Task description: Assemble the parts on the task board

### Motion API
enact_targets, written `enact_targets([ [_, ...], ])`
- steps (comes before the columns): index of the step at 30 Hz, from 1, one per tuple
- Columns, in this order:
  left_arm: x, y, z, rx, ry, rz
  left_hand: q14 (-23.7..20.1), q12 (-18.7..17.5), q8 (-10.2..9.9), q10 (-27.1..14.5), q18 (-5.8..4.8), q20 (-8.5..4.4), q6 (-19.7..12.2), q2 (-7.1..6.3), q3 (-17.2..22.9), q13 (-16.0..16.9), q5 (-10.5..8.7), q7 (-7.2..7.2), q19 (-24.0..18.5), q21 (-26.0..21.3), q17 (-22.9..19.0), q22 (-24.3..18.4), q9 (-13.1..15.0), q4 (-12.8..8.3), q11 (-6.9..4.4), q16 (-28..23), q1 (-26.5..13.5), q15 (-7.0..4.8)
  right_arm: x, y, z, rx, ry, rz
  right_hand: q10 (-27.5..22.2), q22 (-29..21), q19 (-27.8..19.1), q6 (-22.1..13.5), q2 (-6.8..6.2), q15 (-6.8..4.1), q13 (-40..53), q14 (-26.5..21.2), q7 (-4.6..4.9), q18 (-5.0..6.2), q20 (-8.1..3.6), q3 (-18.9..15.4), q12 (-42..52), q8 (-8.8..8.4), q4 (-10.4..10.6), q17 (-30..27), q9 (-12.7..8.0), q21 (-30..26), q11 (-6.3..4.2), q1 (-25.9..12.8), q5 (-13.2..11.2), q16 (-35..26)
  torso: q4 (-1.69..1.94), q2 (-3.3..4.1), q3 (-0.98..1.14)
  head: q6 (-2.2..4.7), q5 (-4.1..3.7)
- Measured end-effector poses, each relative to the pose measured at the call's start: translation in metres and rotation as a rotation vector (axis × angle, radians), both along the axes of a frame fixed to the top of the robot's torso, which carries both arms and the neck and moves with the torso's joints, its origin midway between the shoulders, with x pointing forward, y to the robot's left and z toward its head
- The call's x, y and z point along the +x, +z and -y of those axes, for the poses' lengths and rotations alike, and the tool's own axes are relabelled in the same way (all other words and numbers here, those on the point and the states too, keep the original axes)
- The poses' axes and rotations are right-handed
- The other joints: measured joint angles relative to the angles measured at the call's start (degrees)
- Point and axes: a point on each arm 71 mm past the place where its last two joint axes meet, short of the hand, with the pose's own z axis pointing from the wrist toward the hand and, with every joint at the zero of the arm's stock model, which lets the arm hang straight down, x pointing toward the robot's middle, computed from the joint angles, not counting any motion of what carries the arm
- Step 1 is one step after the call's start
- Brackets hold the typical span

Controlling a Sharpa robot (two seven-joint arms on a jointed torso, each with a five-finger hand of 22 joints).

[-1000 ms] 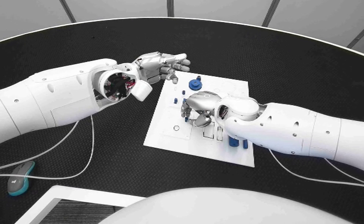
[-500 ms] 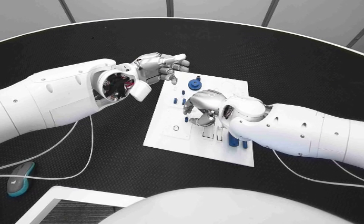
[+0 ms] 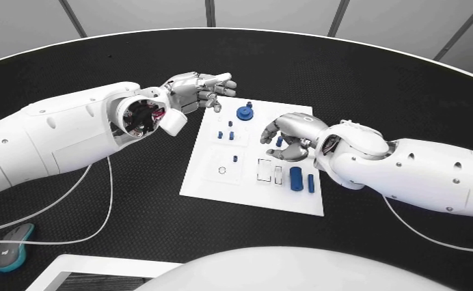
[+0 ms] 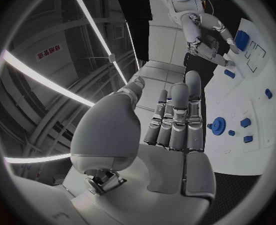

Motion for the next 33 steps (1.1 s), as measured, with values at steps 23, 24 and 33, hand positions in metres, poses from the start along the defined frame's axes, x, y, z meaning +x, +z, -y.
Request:
enact_targets([
  [23,0.000,0.000,0.001,-0.001,-0.002,0.000,0.0,0.0,0.0,0.0,0.00,0.00,0.0,0.00,0.0,0.0,0.00,0.00,0.0,0.0,0.0,0.0,0.0,0.0,0.00,0.0,0.0,0.00,0.033,-0.003,0.032,-0.103,-0.090,0.020,-1.1,-1.3,0.0,-0.5,-0.59,0.00,-0.8,0.0,-0.57,0.00,0.00,-0.1,0.0,-0.28,-0.2,-0.3,-0.1,-1.8,0.44,0.6,0.0,-0.3,-0.12,-0.03,0.02,0.83,-1.57],
  [24,0.000,0.000,0.001,-0.001,-0.002,0.000,0.0,0.0,0.0,0.0,0.00,0.00,0.0,0.00,0.0,0.0,0.00,0.00,0.0,0.0,0.0,0.0,0.0,0.0,0.00,0.0,0.0,0.00,0.034,-0.004,0.031,-0.107,-0.089,0.015,-1.1,-1.3,0.0,-0.5,-0.59,0.00,-0.8,0.0,-0.57,0.00,0.00,-0.1,0.0,-0.28,-0.2,-0.3,-0.1,-1.8,0.44,0.6,0.0,-0.3,-0.11,-0.02,0.01,0.80,-1.57],
  [33,0.000,0.000,0.001,-0.002,-0.002,0.001,0.0,0.0,0.0,0.0,0.00,0.00,0.0,0.00,0.0,0.0,0.00,0.00,0.0,0.0,0.0,0.0,0.0,0.0,0.00,0.0,0.0,0.00,0.039,-0.009,0.022,-0.135,-0.081,-0.013,-1.1,-1.3,0.0,-0.5,-0.59,0.00,-0.8,0.0,-0.57,0.00,0.00,-0.1,0.4,-0.49,-0.2,-0.2,-0.2,-1.8,0.43,0.6,0.0,-0.3,-0.15,-0.02,-0.05,0.64,-1.38],
])
